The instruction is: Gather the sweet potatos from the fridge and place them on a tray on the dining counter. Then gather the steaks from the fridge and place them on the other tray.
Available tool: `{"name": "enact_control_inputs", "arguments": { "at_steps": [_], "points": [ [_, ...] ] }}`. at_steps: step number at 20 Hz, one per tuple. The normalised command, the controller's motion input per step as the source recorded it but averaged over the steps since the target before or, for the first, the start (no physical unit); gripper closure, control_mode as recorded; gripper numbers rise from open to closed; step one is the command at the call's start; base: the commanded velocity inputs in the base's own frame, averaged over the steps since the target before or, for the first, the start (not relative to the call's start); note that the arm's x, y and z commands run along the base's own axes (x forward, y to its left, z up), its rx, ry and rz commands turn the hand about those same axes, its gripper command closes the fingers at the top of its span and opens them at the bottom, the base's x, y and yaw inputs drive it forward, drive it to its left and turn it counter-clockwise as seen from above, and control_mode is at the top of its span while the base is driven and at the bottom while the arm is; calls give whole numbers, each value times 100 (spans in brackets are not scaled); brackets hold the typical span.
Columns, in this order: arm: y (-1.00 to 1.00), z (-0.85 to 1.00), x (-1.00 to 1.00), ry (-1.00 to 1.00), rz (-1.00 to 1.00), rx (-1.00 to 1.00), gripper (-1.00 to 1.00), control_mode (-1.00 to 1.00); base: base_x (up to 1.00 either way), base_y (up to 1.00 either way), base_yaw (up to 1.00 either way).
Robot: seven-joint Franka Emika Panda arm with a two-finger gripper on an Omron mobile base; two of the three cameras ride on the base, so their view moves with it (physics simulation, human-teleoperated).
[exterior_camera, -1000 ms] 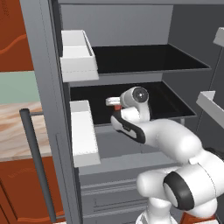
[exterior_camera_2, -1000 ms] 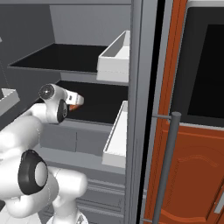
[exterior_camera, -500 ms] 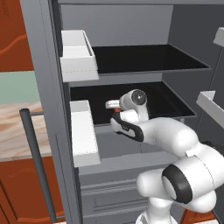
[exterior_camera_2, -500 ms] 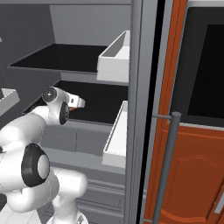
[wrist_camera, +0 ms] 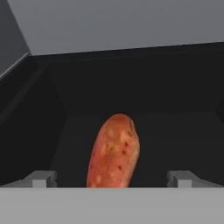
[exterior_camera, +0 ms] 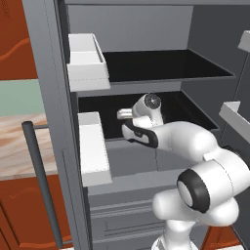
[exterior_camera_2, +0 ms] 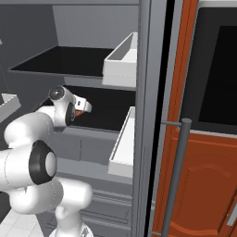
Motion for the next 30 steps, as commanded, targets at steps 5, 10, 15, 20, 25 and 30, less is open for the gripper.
{"name": "enact_control_inputs", "arguments": {
  "at_steps": [5,10,15,20,25,30],
  "points": [
    [0,-5,23,3,0,0,-100,-100,0,0,0],
    [0,-17,15,4,0,0,-100,-100,0,0,0],
    [0,-24,3,5,0,0,-100,-100,0,0,0],
    [0,-16,0,11,0,0,-100,-100,0,0,0],
    [0,-5,1,12,0,0,-100,-100,0,0,0],
    [3,-4,6,4,0,0,-100,-100,0,0,0]
  ]
}}
